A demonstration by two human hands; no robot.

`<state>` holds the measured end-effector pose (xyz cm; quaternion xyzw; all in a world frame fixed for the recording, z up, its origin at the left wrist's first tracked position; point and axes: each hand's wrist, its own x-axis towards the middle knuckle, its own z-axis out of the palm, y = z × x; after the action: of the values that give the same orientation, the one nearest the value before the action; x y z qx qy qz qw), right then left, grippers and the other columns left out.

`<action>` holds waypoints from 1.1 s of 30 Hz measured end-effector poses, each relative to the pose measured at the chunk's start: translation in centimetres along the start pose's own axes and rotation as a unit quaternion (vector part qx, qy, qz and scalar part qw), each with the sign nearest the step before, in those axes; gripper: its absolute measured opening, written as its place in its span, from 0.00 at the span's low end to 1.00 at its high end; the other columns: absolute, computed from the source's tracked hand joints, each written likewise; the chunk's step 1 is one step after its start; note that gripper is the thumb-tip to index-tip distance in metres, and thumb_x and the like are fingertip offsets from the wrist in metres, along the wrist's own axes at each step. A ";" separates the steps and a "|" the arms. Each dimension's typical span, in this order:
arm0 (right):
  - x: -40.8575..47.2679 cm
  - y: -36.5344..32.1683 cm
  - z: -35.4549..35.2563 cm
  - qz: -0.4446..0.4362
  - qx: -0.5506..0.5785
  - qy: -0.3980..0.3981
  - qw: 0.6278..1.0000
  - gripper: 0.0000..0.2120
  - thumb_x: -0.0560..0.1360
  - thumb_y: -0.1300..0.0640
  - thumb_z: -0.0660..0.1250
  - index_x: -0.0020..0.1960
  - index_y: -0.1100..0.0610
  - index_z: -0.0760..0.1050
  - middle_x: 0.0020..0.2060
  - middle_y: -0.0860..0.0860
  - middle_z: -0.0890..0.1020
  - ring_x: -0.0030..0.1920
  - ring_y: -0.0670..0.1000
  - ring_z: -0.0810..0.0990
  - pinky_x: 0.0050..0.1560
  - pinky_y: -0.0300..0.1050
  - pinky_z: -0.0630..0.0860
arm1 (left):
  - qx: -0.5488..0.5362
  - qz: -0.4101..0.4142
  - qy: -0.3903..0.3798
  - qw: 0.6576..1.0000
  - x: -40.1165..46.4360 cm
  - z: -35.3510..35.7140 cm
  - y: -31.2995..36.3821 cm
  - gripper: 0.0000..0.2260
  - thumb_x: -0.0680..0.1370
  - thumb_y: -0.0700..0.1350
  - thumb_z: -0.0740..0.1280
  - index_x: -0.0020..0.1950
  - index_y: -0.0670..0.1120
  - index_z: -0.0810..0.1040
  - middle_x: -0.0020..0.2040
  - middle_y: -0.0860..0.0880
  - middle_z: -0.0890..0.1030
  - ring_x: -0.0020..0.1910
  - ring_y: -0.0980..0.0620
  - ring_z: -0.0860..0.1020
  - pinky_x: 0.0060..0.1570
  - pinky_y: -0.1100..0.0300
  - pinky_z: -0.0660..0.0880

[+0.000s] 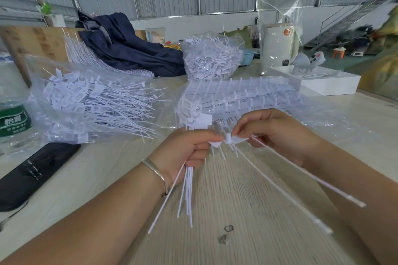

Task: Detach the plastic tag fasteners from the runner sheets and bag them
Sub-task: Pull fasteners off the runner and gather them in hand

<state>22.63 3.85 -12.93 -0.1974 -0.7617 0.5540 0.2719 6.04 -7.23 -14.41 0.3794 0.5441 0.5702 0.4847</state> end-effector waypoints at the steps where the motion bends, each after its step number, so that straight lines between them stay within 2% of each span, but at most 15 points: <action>1: 0.0 0.0 0.1 0.003 -0.002 -0.005 1.000 0.10 0.69 0.71 0.64 0.35 0.62 0.82 0.27 0.58 0.68 0.27 0.49 0.63 0.29 0.39 0.60 | 0.035 0.006 -0.006 0.999 -0.1 0.2 -0.1 0.11 0.70 0.36 0.71 0.32 0.49 0.75 0.23 0.55 0.59 0.19 0.58 0.56 0.17 0.69 0.53; 3: 0.0 0.1 0.3 0.009 -0.004 -0.014 1.000 0.11 0.67 0.73 0.62 0.31 0.64 0.79 0.22 0.54 0.69 0.25 0.47 0.62 0.27 0.37 0.59 | 0.101 0.019 -0.032 0.994 -0.3 0.8 -0.1 0.16 0.70 0.35 0.71 0.28 0.51 0.73 0.23 0.54 0.60 0.19 0.58 0.56 0.19 0.70 0.54; 5: -0.2 0.1 0.3 0.013 -0.009 -0.019 1.000 0.07 0.62 0.71 0.62 0.28 0.65 0.76 0.21 0.53 0.69 0.24 0.47 0.61 0.26 0.37 0.58 | 0.145 0.020 -0.035 0.989 -0.4 1.2 -0.1 0.17 0.69 0.35 0.71 0.25 0.51 0.71 0.22 0.54 0.62 0.19 0.57 0.58 0.21 0.71 0.55; 8: -0.2 0.0 -0.4 0.008 -0.009 -0.013 1.000 0.06 0.57 0.66 0.61 0.24 0.63 0.75 0.22 0.55 0.72 0.26 0.48 0.64 0.24 0.36 0.60 | 0.175 0.009 0.035 0.984 -0.3 0.1 -0.1 0.17 0.70 0.34 0.70 0.29 0.51 0.69 0.24 0.53 0.63 0.20 0.56 0.58 0.22 0.69 0.55; 12: 0.3 0.5 -1.5 -0.003 0.017 0.045 0.999 0.12 0.66 0.70 0.62 0.29 0.60 0.79 0.28 0.58 0.72 0.29 0.51 0.63 0.27 0.38 0.62 | 0.091 -0.004 0.074 0.993 -0.1 -1.8 0.4 0.14 0.70 0.31 0.72 0.36 0.48 0.72 0.27 0.51 0.65 0.21 0.57 0.59 0.20 0.68 0.56; 15: 0.3 0.7 -1.2 0.000 -0.005 0.022 1.000 0.06 0.63 0.63 0.64 0.33 0.59 0.80 0.32 0.60 0.71 0.30 0.54 0.64 0.31 0.41 0.63 | 0.065 -0.008 0.068 0.996 0.0 -1.6 0.3 0.15 0.70 0.29 0.71 0.36 0.48 0.73 0.27 0.52 0.66 0.21 0.57 0.60 0.20 0.68 0.57; 18: 0.2 0.6 -0.9 0.002 0.016 0.000 1.000 0.06 0.60 0.62 0.62 0.31 0.59 0.78 0.29 0.56 0.72 0.28 0.49 0.66 0.27 0.36 0.65 | 0.136 -0.002 0.056 0.989 -0.2 -0.7 -0.2 0.09 0.72 0.34 0.72 0.39 0.46 0.77 0.25 0.53 0.65 0.21 0.56 0.60 0.21 0.68 0.57; 21: 0.3 0.5 -0.7 0.008 0.017 0.023 1.000 0.04 0.62 0.62 0.63 0.31 0.57 0.76 0.24 0.51 0.67 0.26 0.48 0.64 0.29 0.39 0.62 | 0.162 0.007 0.029 0.986 -0.5 -0.3 -0.3 0.04 0.75 0.41 0.72 0.43 0.45 0.78 0.25 0.54 0.65 0.21 0.56 0.60 0.21 0.68 0.56; 24: 0.3 0.7 -0.9 0.016 0.003 0.028 0.999 0.09 0.72 0.66 0.65 0.34 0.57 0.76 0.22 0.47 0.65 0.26 0.47 0.62 0.29 0.39 0.60 | 0.174 -0.003 0.023 0.985 -0.6 -0.3 -0.3 0.13 0.77 0.51 0.69 0.38 0.44 0.78 0.24 0.54 0.63 0.20 0.56 0.60 0.20 0.68 0.56; 27: 0.1 0.6 -0.6 0.003 -0.020 -0.014 1.000 0.07 0.75 0.63 0.67 0.38 0.57 0.79 0.24 0.45 0.69 0.25 0.45 0.64 0.27 0.34 0.63 | 0.124 -0.027 0.051 0.991 -0.5 -0.5 -0.2 0.22 0.77 0.59 0.66 0.29 0.45 0.75 0.22 0.53 0.62 0.19 0.56 0.60 0.19 0.68 0.57; 29: 0.0 0.7 -0.3 -0.005 -0.031 -0.040 0.999 0.04 0.74 0.60 0.70 0.42 0.59 0.81 0.25 0.47 0.70 0.26 0.45 0.64 0.28 0.33 0.64 | 0.109 -0.029 0.055 0.992 -0.5 -0.5 -0.1 0.24 0.75 0.62 0.65 0.28 0.46 0.77 0.23 0.53 0.62 0.20 0.56 0.61 0.19 0.67 0.57; 33: 0.0 0.9 0.1 -0.010 -0.047 -0.052 0.998 0.08 0.73 0.56 0.72 0.47 0.61 0.82 0.26 0.49 0.70 0.27 0.46 0.65 0.29 0.34 0.64 | 0.129 -0.017 0.046 0.990 -0.6 -0.2 -0.1 0.22 0.66 0.65 0.70 0.31 0.46 0.75 0.23 0.54 0.61 0.20 0.56 0.60 0.20 0.67 0.57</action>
<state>22.58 4.03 -13.77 -0.1735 -0.8020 0.5241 0.2283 6.05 -7.86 -14.44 0.4022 0.6414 0.5039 0.4158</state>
